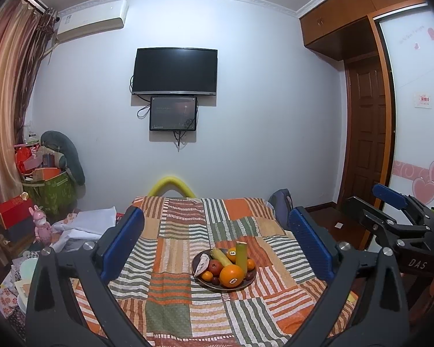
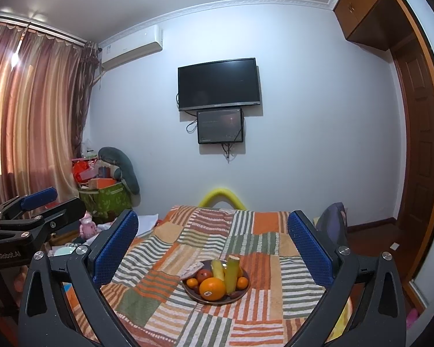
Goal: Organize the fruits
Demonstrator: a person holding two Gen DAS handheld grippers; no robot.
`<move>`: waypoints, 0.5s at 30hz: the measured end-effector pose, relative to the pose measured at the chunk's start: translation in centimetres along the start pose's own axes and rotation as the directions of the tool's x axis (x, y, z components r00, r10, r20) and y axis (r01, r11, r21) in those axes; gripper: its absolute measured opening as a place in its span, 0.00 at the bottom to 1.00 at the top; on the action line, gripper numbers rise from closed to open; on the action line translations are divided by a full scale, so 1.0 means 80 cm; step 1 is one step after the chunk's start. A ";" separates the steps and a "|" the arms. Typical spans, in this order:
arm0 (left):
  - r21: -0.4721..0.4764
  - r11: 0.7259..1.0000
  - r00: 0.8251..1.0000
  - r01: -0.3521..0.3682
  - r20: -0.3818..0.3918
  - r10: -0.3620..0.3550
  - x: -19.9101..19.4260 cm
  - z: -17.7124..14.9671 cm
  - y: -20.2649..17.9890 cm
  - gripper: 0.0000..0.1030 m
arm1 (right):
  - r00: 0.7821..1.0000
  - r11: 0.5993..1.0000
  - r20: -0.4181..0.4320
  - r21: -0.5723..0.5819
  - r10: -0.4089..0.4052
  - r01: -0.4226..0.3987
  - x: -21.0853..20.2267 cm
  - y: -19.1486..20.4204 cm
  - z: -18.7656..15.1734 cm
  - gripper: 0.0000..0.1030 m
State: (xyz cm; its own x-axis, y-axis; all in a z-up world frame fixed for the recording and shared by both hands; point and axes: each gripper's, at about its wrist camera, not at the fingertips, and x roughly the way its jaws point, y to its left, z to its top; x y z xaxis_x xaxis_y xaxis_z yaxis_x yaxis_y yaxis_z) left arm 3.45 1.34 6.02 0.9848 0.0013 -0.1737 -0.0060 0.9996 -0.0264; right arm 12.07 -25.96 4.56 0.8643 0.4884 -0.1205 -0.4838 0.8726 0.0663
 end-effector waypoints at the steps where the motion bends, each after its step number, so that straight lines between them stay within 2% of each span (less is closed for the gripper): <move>1: 0.000 1.000 1.000 0.000 0.000 0.000 0.000 0.000 -0.001 0.99 | 1.000 1.000 0.000 -0.001 -0.001 0.001 0.000 0.000 0.000 1.00; 15: 0.003 1.000 1.000 0.007 -0.009 -0.007 0.002 -0.004 0.002 0.99 | 1.000 1.000 -0.002 0.001 -0.004 0.004 -0.002 -0.001 0.002 1.00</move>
State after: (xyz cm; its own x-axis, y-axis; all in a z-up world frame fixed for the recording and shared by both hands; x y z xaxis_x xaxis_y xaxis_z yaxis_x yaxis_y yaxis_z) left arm 3.59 1.46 5.66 0.9832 -0.0060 -0.1826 0.0016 0.9997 -0.0247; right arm 12.00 -26.07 4.71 0.8657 0.4851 -0.1232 -0.4805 0.8745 0.0665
